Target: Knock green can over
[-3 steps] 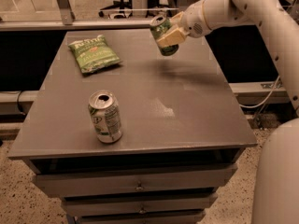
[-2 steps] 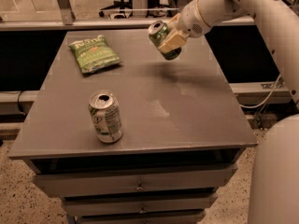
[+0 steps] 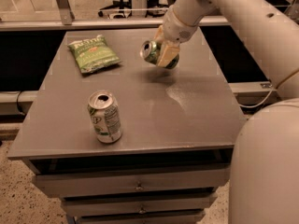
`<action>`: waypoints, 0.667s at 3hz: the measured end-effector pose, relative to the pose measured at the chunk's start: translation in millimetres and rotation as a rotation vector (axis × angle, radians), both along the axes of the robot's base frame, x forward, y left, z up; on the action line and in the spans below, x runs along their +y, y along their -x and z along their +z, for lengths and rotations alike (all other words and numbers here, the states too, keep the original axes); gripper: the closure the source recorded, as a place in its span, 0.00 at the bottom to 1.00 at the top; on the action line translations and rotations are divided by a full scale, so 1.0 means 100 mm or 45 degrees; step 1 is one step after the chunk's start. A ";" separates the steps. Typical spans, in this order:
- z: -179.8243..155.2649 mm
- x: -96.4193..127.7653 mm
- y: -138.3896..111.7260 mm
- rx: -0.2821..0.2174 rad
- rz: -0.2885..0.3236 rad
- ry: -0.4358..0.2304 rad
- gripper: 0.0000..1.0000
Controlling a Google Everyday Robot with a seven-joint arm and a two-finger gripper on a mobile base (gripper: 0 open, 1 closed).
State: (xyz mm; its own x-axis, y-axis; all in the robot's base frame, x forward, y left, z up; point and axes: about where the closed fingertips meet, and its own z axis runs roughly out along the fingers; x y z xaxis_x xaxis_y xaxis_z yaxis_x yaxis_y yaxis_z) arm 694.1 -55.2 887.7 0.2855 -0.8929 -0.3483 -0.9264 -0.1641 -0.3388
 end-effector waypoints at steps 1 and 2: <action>-0.11 0.07 0.09 -0.006 0.097 0.131 0.43; -0.17 0.12 0.17 -0.014 0.170 0.206 0.20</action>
Offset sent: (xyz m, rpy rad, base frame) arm -0.0287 0.0140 -0.0201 -0.2358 -0.0234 0.2028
